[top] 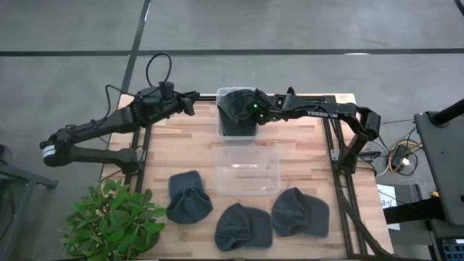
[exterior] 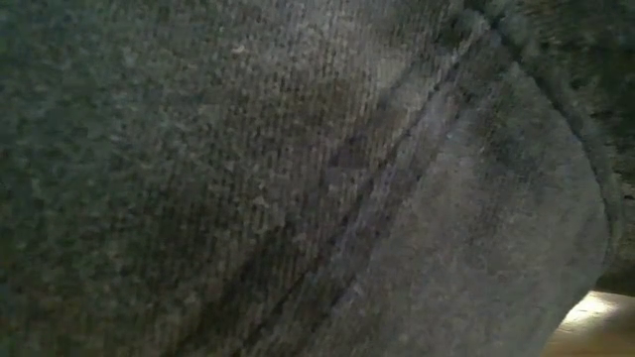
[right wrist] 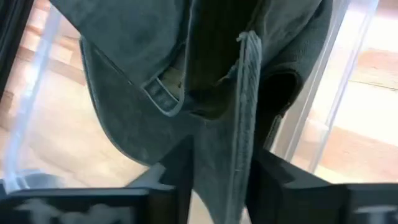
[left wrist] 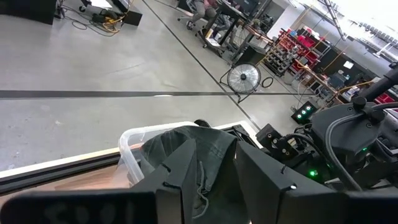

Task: Pick & Place hat
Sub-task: Put the gray cap into the top transparent bin, then put the bottom right blue cap into the bottom transparent bin

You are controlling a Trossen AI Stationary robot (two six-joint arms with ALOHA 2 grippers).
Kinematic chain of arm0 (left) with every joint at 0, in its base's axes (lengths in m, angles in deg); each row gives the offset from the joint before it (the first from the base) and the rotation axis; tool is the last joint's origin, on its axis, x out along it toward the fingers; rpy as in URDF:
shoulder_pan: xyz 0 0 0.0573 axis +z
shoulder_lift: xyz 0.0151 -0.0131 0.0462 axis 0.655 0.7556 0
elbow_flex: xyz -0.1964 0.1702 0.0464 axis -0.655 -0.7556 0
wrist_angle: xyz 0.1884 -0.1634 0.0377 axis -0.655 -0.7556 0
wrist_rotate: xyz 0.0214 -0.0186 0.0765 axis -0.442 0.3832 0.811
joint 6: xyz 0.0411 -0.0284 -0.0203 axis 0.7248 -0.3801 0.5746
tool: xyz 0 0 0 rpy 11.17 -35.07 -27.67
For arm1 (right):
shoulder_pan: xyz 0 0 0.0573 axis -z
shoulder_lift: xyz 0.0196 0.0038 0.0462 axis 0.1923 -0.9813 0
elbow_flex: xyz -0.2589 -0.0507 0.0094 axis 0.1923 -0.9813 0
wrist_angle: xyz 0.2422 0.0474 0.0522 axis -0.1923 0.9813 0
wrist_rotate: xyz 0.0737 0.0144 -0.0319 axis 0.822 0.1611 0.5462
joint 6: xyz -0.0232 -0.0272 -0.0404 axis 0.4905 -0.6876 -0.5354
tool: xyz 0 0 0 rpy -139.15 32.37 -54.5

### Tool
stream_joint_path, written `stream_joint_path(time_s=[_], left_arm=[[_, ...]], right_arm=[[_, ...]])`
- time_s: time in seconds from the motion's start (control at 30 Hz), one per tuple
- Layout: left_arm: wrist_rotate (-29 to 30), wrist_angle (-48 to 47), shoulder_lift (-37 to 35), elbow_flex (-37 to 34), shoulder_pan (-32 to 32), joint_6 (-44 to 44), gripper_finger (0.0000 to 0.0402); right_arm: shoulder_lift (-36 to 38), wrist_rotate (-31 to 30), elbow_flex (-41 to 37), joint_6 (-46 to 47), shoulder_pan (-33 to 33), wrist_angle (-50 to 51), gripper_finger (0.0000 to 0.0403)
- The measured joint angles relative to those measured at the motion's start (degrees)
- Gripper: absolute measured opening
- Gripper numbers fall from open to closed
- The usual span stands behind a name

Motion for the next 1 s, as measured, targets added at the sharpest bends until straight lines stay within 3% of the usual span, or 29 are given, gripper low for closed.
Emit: stream_joint_path(time_s=[0.2, 0.37, 1.0], left_arm=[[0.0, 0.0, 0.0, 0.0, 0.0, 0.0, 0.0107], [0.0, 0.0, 0.0, 0.0, 0.0, 0.0, 0.0107], [0.0, 0.0, 0.0, 0.0, 0.0, 0.0, 0.0107]], right_arm=[[1.7, 0.4, 0.0, 0.0, -0.2, -0.2, 0.0193], [4.0, 0.3, 0.0, 0.0, -0.2, -1.3, 0.0224], [14.2, 1.2, 0.0, -2.3, -0.9, -3.6, 0.0240]])
